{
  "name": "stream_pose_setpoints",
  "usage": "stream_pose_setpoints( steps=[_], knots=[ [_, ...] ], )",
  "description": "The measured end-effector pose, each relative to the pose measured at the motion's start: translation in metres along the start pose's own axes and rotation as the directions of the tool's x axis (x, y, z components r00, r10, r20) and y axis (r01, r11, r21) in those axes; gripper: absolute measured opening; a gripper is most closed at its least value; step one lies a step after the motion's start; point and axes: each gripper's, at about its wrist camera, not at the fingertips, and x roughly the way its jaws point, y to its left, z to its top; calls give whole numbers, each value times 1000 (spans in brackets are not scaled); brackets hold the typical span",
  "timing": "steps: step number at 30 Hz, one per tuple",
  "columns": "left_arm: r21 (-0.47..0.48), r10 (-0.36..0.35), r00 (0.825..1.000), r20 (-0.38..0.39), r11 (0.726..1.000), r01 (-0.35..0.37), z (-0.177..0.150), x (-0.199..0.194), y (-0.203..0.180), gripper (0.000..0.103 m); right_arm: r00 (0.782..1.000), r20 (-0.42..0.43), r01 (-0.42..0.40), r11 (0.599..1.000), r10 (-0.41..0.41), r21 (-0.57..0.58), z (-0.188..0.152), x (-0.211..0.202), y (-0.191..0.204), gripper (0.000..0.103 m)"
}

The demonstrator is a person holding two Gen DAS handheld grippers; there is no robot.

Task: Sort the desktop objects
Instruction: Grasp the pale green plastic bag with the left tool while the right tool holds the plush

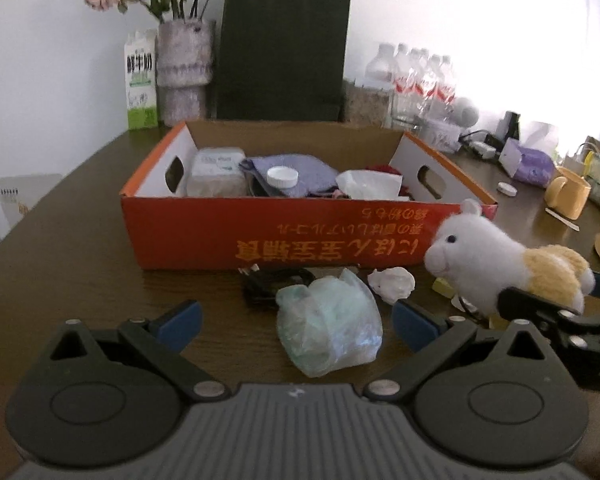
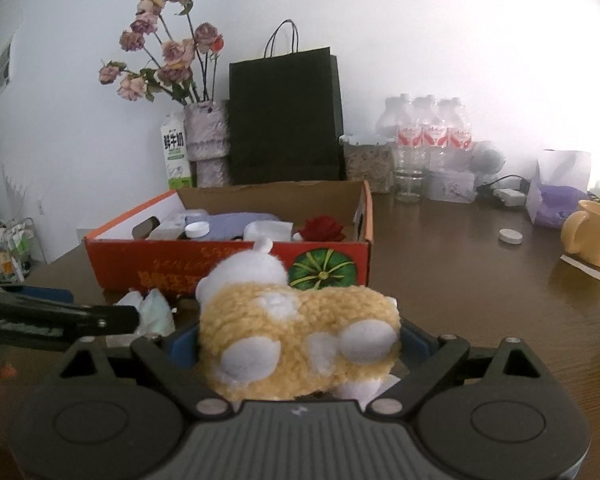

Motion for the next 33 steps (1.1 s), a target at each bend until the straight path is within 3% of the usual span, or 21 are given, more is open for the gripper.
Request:
stream_pose_setpoints(
  steps=[6, 12, 18, 22, 33],
  knots=[
    [-37, -20, 996, -82, 999, 17, 6, 18, -2, 103, 1000, 7, 4, 1000, -4, 2, 3, 0, -8, 95],
    [-25, -16, 993, -114, 1000, 14, 6, 25, -5, 99, 1000, -2, 9, 1000, -9, 2, 2, 6, -10, 95],
    [-29, -22, 991, -135, 999, 18, 7, 28, -7, 80, 1000, -10, 18, 1000, -18, -1, 3, 13, -7, 95],
    [-54, -66, 985, -161, 997, 58, 5, 30, -5, 57, 1000, -14, 21, 1000, -21, -10, 3, 16, -5, 95],
    [-61, -100, 986, -134, 994, 92, 3, 18, 2, 47, 1000, -13, 12, 1000, -12, -24, 3, 12, 1, 95]
  ],
)
